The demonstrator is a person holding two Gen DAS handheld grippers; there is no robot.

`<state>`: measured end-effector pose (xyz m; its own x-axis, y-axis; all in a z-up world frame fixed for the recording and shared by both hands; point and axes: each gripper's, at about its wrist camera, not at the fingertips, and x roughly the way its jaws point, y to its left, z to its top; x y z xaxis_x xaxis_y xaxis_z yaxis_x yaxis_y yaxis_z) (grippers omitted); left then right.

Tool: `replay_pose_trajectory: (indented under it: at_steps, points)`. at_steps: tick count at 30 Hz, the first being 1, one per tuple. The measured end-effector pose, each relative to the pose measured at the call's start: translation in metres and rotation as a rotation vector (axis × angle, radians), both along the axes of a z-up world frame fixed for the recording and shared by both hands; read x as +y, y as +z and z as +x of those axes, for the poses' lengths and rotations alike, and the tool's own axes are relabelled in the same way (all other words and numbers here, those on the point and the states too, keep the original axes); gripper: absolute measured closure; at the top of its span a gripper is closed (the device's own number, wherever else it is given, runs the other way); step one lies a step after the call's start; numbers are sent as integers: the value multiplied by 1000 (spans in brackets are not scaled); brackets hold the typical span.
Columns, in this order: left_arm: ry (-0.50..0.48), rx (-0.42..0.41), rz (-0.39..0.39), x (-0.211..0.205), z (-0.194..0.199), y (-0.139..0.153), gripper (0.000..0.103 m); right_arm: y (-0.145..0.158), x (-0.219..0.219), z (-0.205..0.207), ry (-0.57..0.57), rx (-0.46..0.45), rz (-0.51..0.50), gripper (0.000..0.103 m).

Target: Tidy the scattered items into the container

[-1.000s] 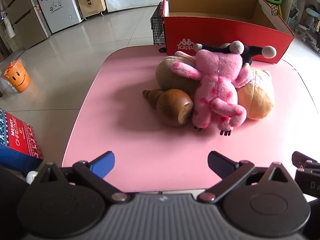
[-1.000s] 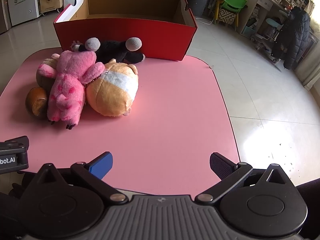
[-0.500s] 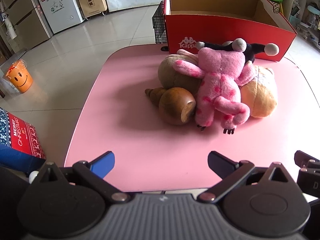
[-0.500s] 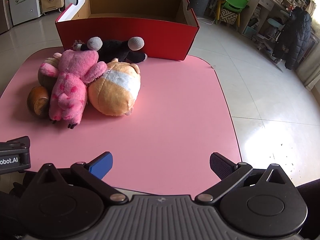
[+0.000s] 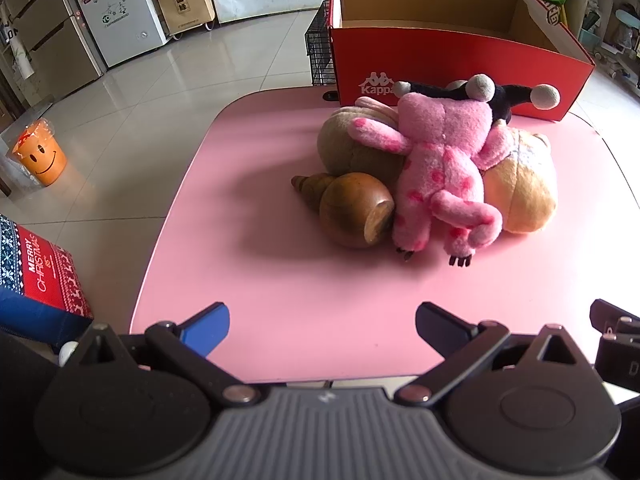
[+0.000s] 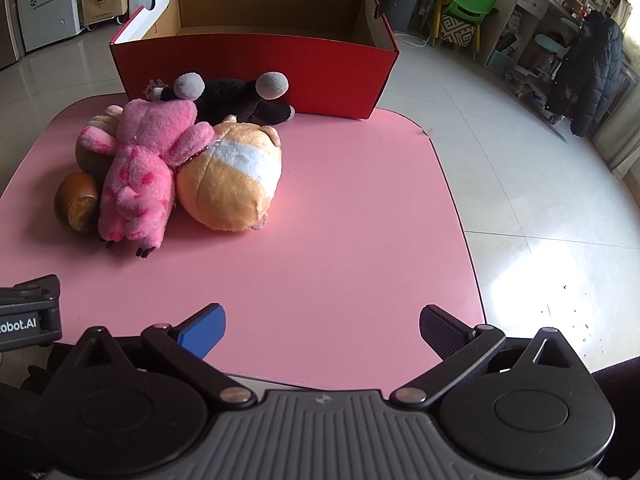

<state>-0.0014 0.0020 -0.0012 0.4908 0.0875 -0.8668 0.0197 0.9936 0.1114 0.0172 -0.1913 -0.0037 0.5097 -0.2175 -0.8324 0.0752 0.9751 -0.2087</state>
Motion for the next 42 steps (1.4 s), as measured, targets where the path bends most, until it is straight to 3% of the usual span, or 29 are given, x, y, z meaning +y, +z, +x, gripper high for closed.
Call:
replay_pose_trajectory:
  at_steps: [42]
  points:
    - [-10,32,-5,-4,13,-7,0,-8,-3,9,-3,15,52,0]
